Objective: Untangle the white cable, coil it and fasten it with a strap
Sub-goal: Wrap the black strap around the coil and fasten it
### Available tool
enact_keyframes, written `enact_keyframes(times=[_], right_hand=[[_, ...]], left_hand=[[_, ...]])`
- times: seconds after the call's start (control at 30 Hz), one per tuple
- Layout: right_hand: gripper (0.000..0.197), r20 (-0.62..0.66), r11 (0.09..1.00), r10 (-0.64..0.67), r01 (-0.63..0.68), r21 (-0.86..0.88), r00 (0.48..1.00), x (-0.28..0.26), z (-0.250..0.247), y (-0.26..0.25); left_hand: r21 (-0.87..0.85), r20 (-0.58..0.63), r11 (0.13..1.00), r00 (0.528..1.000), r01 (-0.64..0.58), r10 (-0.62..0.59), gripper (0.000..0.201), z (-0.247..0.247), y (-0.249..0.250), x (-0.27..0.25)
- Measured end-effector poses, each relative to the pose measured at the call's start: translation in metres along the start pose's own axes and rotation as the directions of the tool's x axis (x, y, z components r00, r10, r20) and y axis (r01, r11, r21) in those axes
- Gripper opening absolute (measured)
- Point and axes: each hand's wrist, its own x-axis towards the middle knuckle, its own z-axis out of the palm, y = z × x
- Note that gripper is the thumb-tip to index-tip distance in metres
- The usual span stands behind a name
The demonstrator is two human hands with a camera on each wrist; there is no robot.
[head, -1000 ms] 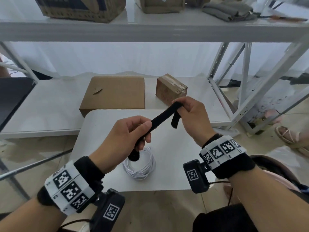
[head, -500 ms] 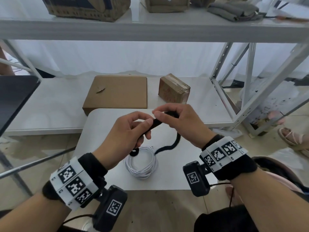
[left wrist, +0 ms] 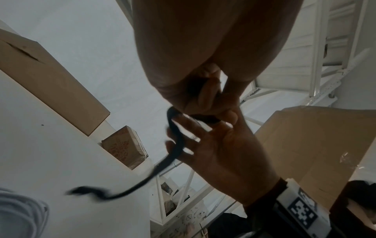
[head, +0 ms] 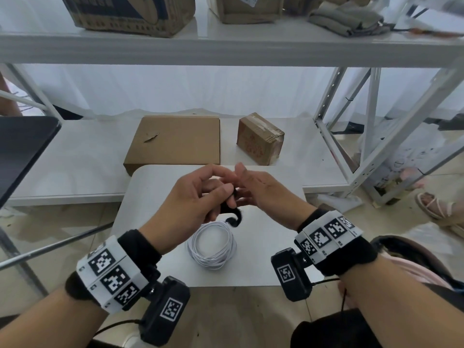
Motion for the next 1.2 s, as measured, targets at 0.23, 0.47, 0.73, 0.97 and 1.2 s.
enact_keyframes(times=[0.23, 0.47, 0.73, 0.97, 1.2], right_hand=[[0.043, -0.065, 0.974, -0.105, 0.09, -0.207, 0.992, 0.003, -0.001, 0.005], [0.035, -0.375, 0.975, -0.103, 0.019, -0.221, 0.921, 0.007, -0.01, 0.007], [0.027, -0.151, 0.992, 0.042, -0.06, -0.115, 0.988, 0.005, -0.002, 0.009], [0.018, -0.13, 0.959, 0.042, -0.077, -0.274, 0.991, 0.013, 0.002, 0.031], [0.015, -0.28, 0.878, 0.033, -0.162, -0.451, 0.96, 0.024, 0.006, 0.067]], left_hand=[[0.027, -0.002, 0.998, 0.998, 0.056, -0.056, 0.016, -0.004, 0.001, 0.001], [0.133, -0.222, 0.989, 0.974, 0.071, -0.041, 0.01, -0.02, -0.013, 0.014], [0.216, -0.275, 0.976, 0.959, -0.001, 0.062, 0.011, -0.019, -0.024, 0.016], [0.302, -0.259, 0.952, 0.965, 0.051, 0.03, 0.006, -0.008, -0.038, 0.026], [0.395, -0.26, 0.889, 0.956, 0.233, -0.136, 0.016, -0.015, -0.09, 0.041]])
